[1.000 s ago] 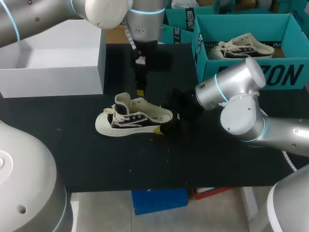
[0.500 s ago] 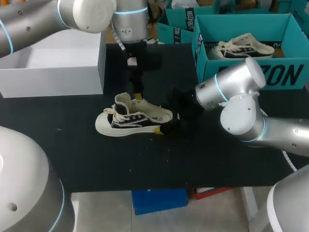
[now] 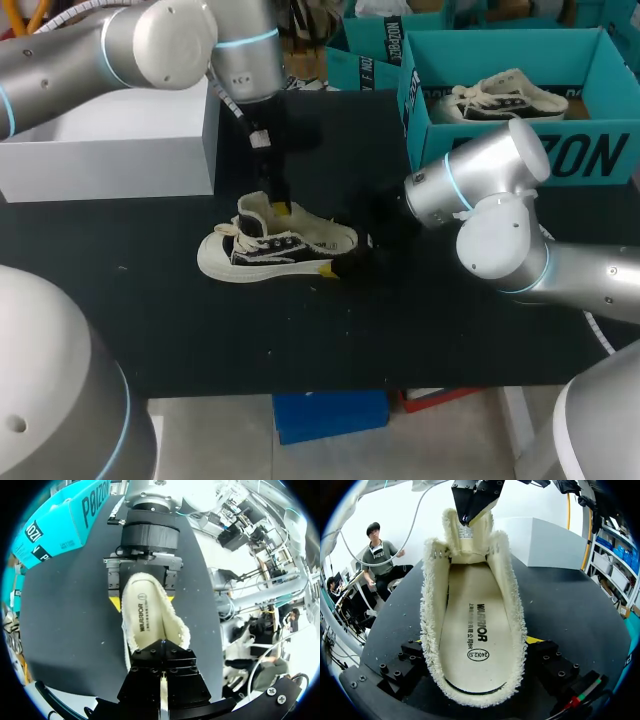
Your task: Take the shoe out of the shoebox, open the shoe tongue, remove and reinsert the insole, then place the shoe into the shoebox
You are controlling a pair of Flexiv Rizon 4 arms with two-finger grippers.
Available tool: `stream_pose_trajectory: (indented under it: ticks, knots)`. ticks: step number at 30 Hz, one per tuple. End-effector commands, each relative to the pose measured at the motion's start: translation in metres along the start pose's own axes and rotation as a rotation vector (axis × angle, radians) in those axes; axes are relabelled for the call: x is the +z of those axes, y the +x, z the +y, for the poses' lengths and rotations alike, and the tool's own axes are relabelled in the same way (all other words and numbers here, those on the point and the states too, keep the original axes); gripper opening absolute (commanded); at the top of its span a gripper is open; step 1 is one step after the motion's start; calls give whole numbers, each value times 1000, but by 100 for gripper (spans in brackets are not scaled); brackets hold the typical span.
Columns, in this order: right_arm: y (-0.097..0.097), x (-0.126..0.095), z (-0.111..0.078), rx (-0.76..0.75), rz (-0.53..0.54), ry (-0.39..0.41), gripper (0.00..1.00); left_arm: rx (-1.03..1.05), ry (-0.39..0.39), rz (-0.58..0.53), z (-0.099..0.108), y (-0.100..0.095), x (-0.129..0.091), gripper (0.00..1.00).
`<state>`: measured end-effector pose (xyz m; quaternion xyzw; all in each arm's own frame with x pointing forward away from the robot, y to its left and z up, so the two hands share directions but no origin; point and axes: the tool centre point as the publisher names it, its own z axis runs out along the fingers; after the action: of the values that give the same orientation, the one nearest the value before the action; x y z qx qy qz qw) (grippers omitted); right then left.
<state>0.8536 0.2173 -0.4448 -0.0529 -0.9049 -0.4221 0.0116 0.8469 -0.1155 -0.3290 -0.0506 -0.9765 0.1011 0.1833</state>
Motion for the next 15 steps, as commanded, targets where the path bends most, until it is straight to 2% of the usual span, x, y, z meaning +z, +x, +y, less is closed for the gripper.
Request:
stream_pose_trajectory:
  ticks: [1,8,15]
  knots:
    - [0,1,0,1,-2,1,0,3,11,8,2,-3,10,0]
    - [0,1,0,1,-2,1,0,8,2,14,-1,1,19,0]
    - [0,1,0,1,-2,1,0,-3,-19,28,6,-2,34,0]
